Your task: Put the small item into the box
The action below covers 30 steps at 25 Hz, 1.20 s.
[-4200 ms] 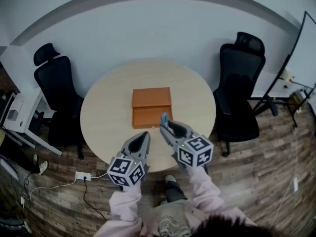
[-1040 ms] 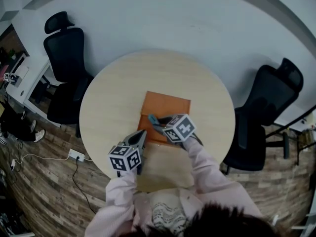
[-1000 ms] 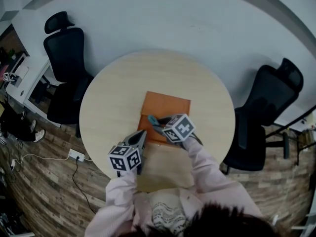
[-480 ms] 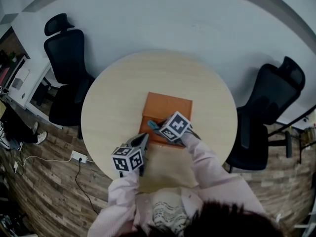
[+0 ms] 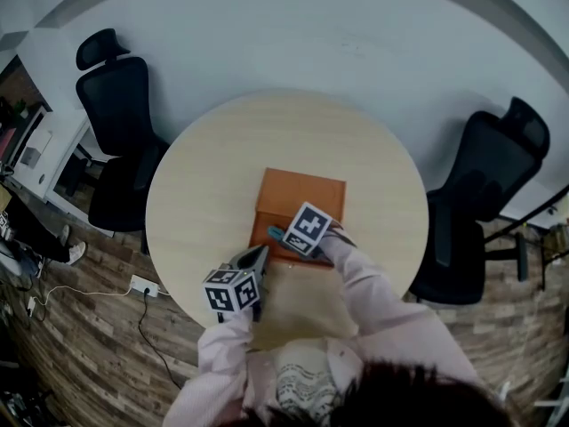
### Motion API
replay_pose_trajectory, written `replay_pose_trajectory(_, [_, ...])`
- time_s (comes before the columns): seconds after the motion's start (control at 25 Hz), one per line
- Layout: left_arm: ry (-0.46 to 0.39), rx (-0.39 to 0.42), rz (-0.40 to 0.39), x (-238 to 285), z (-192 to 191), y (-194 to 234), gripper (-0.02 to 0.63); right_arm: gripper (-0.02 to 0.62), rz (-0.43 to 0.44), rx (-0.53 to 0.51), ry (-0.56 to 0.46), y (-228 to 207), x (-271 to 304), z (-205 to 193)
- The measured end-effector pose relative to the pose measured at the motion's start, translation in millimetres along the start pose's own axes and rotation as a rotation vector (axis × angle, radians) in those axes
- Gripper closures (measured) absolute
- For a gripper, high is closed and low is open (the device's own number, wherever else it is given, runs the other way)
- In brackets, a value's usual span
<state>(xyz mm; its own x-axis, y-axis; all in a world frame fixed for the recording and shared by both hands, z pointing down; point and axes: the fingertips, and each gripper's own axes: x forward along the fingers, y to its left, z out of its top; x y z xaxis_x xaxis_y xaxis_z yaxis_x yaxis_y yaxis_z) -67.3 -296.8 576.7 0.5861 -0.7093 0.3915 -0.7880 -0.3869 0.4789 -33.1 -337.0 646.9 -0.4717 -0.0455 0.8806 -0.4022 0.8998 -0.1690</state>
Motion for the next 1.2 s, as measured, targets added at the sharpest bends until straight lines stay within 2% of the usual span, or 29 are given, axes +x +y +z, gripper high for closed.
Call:
replay_pose_trajectory(0.44, [0.007,-0.013,0.013,2,-4,4,0.595,0.462,0.002,0.021,0.095,-7,21,-19])
replay_pose_trajectory(0.8, [0.018,-0.016,0.017,5,-5,6,0.595,0.460,-0.001,0.018,0.128,-9,26,-22])
replay_pose_trajectory(1.2, [0.018,-0.020,0.017,6,-5,7,0.595,0.460,-0.043,-0.004,0.160,-11,33,-21])
